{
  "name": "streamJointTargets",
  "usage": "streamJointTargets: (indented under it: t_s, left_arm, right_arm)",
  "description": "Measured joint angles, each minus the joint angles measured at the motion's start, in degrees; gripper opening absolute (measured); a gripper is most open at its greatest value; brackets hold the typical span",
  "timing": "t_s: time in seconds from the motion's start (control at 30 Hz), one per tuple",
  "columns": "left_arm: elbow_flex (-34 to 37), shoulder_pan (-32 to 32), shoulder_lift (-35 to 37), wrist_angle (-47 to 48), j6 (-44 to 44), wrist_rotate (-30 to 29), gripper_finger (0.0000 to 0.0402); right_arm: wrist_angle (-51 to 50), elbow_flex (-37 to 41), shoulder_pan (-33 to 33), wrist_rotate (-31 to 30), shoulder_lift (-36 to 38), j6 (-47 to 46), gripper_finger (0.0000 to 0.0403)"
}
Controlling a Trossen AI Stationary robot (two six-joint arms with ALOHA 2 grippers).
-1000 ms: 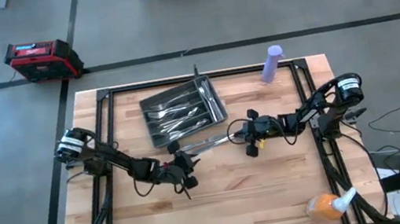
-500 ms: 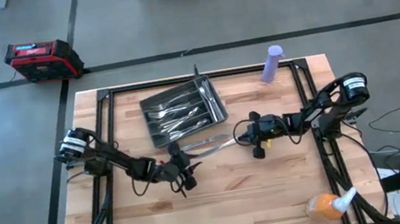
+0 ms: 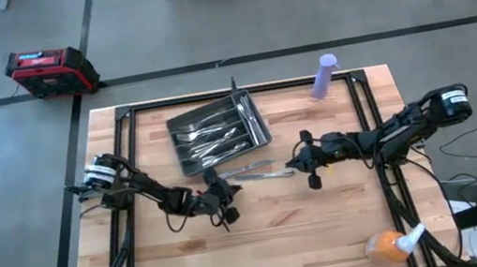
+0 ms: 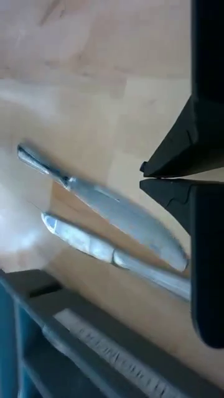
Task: Sort silverware
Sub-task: Put the knife into the right compartment of the silverware tray
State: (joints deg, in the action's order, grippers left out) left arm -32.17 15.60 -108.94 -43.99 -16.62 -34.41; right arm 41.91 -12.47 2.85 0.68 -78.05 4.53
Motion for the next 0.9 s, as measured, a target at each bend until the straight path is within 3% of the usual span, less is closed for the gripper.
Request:
streamJointTargets:
  t_s: [0.17, 0.4, 0.8, 0.9]
  left_arm:
    - [-0.5, -3.3, 0.6, 0.0, 2.0, -0.6, 0.0]
    - [-0.6, -6.4, 0.5, 3.3, 0.9, 6.4, 0.0]
    - [-1.5, -5.1, -3.4, 5.9, -3.7, 4.0, 0.0]
    - [-1.5, -5.1, -3.8, 5.7, -4.2, 4.2, 0.0]
  right_arm:
    - [0.1, 1.8, -0.3, -0.2, -0.3, -2.3, 0.0]
    - [0.0, 2.7, -1.5, -0.7, -1.7, -5.0, 0.0]
    - [1.3, 3.5, -1.5, -1.9, -3.4, -2.7, 0.0]
    - [7.7, 5.5, -1.5, -3.0, -4.2, -1.4, 0.0]
